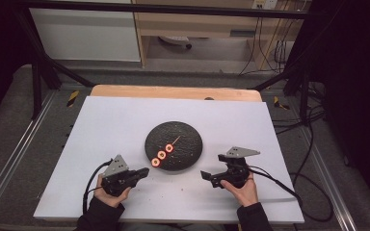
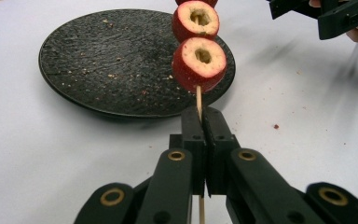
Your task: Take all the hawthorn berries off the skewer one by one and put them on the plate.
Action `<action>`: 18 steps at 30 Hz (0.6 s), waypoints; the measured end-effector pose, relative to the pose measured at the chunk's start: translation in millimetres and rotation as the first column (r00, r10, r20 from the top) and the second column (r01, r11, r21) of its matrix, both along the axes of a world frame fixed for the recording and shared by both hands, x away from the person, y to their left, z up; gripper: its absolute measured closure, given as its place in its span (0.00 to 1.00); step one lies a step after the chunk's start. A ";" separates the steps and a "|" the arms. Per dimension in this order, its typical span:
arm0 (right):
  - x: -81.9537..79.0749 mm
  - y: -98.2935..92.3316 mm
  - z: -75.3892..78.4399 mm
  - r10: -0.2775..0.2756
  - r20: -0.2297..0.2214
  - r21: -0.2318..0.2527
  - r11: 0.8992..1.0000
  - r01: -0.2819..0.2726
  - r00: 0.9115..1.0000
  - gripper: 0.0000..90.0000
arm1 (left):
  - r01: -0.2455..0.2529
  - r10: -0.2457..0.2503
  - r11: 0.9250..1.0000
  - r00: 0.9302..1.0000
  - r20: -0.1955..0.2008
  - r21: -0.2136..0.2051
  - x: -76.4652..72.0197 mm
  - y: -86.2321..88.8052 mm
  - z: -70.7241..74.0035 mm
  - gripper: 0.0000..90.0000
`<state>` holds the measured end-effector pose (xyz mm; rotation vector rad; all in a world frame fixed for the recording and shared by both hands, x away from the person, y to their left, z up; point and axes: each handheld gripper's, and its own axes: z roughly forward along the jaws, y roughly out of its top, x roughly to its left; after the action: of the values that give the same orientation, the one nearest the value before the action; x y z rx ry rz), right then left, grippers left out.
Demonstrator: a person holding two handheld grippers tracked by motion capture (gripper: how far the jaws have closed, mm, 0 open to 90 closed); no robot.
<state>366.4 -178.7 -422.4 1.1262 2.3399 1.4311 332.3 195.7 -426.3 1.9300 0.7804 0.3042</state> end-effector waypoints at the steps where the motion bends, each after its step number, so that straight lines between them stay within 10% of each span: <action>1: 1.2 3.3 1.8 -0.002 0.001 0.001 1.000 0.002 1.000 0.01 | 0.002 -0.002 1.000 1.000 0.001 0.000 -0.3 -0.2 0.2 0.98; 18: 18.5 57.2 20.6 0.037 -0.014 0.132 0.991 -0.035 0.999 0.08 | 0.022 -0.022 1.000 1.000 0.009 0.011 -4.6 -6.7 -1.3 0.98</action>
<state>384.9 -121.5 -401.8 1.1371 2.3173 1.6157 327.8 189.1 -427.6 1.9451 0.7521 0.3040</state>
